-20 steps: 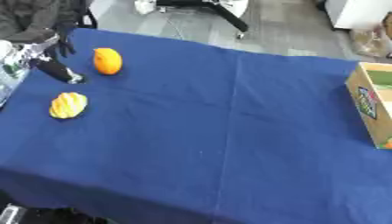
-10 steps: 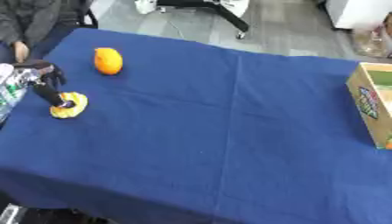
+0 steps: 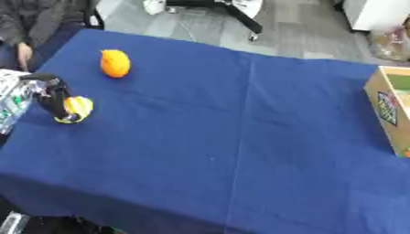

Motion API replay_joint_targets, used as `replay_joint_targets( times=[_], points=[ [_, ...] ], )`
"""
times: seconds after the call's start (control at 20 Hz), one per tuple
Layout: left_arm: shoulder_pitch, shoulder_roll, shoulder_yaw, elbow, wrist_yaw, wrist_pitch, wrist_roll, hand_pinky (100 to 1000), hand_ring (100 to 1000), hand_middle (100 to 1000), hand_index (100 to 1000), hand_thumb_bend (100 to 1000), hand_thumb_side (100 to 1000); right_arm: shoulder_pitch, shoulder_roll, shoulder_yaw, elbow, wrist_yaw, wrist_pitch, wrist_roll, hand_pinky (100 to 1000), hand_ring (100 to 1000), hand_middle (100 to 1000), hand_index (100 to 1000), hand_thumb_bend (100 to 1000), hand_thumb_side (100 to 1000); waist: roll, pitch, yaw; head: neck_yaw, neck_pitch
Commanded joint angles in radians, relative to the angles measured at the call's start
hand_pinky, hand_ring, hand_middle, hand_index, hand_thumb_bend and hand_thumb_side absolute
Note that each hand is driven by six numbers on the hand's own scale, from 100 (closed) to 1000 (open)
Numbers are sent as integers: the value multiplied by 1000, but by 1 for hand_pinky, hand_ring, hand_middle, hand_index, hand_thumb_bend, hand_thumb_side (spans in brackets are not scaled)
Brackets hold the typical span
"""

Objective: Pick up the objects with one hand, pass them to the other hand, and then place them into the box on the other side of the table.

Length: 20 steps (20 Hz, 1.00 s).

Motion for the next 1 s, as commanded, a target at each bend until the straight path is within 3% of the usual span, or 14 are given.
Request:
replay_joint_targets(
  times=[0.05, 0.1, 0.35, 0.65, 0.8, 1.0],
  points=[
    [-5, 20, 18, -6, -12, 11, 72, 567, 486, 474, 592, 100, 243, -10, -18, -10, -5, -4, 0, -1, 853, 880, 878, 973, 100, 286, 14, -9, 0, 3, -2],
    [-4, 16, 20, -12, -8, 16, 109, 521, 445, 424, 535, 100, 239, -9, -18, -10, -4, -4, 0, -2, 853, 880, 878, 974, 100, 287, 14, -10, 0, 2, -2],
    [-2, 13, 37, -85, 83, 7, 214, 471, 410, 384, 493, 107, 214, -8, -18, -10, 1, -4, -1, -3, 853, 880, 878, 975, 100, 288, 13, -11, 2, -4, -2],
    [-16, 33, 55, -327, 215, -6, 305, 429, 398, 377, 488, 233, 207, -11, -16, -7, 2, -5, -3, -1, 853, 879, 877, 974, 100, 285, 13, -13, 3, -28, -2],
    [-43, 24, 39, -452, 353, -24, 371, 386, 382, 362, 472, 337, 178, -20, -9, 2, 2, -6, -7, 7, 852, 878, 876, 972, 100, 281, 10, -16, 0, -58, -2],
    [-89, -21, -23, -586, 588, -57, 466, 383, 382, 363, 471, 371, 134, -46, 4, 24, -8, -8, -19, 29, 851, 873, 874, 968, 100, 274, 6, -20, -5, -122, -2]
  ],
)
